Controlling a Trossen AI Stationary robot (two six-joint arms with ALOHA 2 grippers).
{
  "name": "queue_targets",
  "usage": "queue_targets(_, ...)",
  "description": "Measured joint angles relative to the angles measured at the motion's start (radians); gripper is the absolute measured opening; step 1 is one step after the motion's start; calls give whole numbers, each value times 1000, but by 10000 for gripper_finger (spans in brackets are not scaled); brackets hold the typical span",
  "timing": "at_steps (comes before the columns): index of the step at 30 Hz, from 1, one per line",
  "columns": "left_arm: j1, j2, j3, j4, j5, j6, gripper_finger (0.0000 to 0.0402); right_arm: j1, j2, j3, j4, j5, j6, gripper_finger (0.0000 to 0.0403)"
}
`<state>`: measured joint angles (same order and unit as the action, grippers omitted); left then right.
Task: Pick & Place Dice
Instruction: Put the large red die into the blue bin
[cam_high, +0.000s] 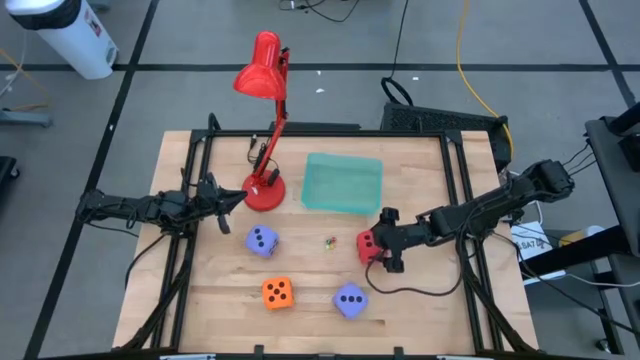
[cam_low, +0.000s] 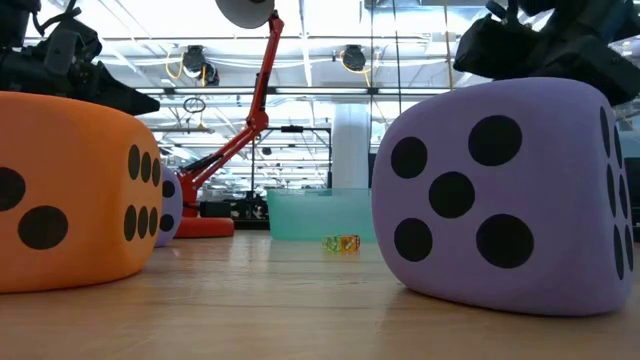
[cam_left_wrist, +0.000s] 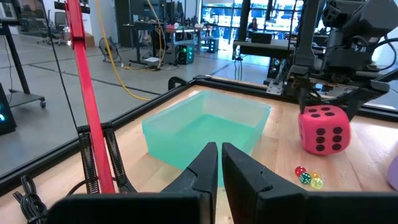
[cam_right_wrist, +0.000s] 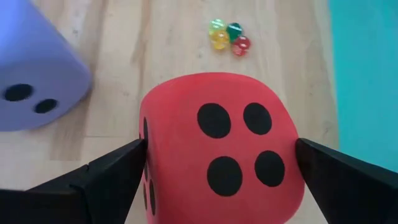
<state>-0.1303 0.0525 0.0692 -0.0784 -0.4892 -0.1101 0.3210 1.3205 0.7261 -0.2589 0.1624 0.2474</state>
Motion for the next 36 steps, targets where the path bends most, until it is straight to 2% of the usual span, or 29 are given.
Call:
queue_targets(7, 0, 0, 0, 0, 0, 2, 31, 99, 2, -1, 24, 7, -6, 395)
queue_targets(11, 0, 0, 0, 0, -1, 2, 31, 170, 4, -4, 41, 104, -43, 394)
queue_targets(14, 0, 0, 0, 0, -5, 2, 31, 204, 4, -5, 75, 135, -71, 394)
queue_targets(17, 0, 0, 0, 0, -5, 2, 31, 225, 2, -6, 92, 179, -90, 397)
queue_targets(23, 0, 0, 0, 0, -6, 2, 31, 225, 0, -5, 100, 193, -107, 399)
queue_targets(36, 0, 0, 0, 0, -8, 15, 31, 127, -3, -1, 66, 38, -118, 400)
